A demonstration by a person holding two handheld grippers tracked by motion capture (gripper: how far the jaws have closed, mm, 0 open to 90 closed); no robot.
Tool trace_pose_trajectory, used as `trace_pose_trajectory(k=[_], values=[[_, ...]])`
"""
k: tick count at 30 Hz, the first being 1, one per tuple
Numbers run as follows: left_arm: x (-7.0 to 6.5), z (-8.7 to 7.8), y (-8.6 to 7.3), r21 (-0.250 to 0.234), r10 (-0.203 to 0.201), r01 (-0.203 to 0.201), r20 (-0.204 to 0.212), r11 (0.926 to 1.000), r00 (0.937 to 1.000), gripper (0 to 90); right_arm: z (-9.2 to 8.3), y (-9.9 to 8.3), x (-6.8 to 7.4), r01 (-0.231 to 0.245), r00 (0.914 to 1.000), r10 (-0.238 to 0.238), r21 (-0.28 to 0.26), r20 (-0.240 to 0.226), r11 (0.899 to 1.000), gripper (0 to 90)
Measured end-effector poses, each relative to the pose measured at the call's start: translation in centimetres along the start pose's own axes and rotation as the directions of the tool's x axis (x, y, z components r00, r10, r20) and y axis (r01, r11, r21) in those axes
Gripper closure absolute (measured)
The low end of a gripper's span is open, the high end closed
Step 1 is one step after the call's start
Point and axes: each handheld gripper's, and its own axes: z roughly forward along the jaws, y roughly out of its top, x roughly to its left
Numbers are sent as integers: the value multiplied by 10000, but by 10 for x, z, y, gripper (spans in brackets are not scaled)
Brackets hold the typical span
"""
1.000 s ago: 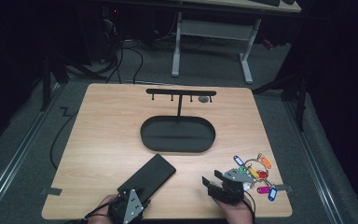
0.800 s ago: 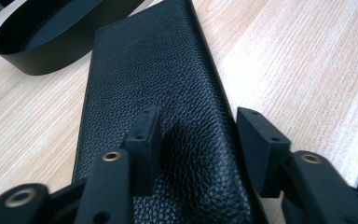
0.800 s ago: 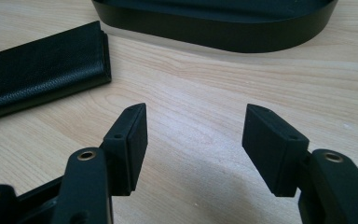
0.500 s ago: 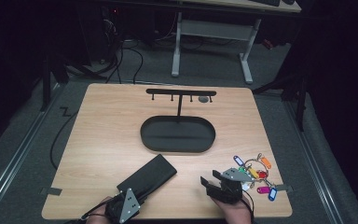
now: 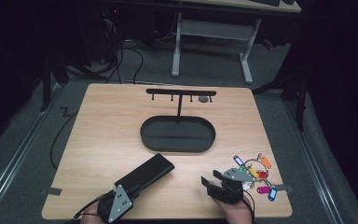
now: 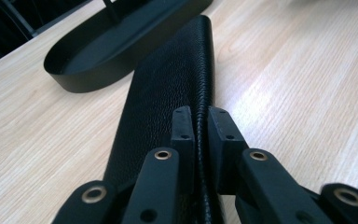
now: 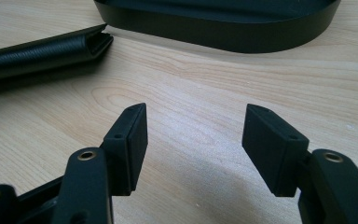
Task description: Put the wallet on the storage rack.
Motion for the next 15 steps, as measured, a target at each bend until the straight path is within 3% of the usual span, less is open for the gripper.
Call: trace_pose_trajectory(k=[5, 9, 13, 15], values=[[8, -10, 2, -414, -319, 320, 38, 9986, 9995, 826, 0, 0, 0, -11, 10000, 11, -16, -5, 10000, 409], [15, -17, 3, -699, -855, 869, 230, 9938, 9961, 828, 0, 1, 0, -41, 10000, 41, -43, -14, 10000, 409], [23, -23, 3, -906, -1301, 1323, 300, 9871, 9910, 830, 0, 1, 0, -65, 10000, 65, -36, -19, 10000, 409], [33, -29, 0, -1101, -1884, 1919, 413, 9752, 9812, 830, 0, 1, 0, -66, 10000, 66, -37, -26, 10000, 409]])
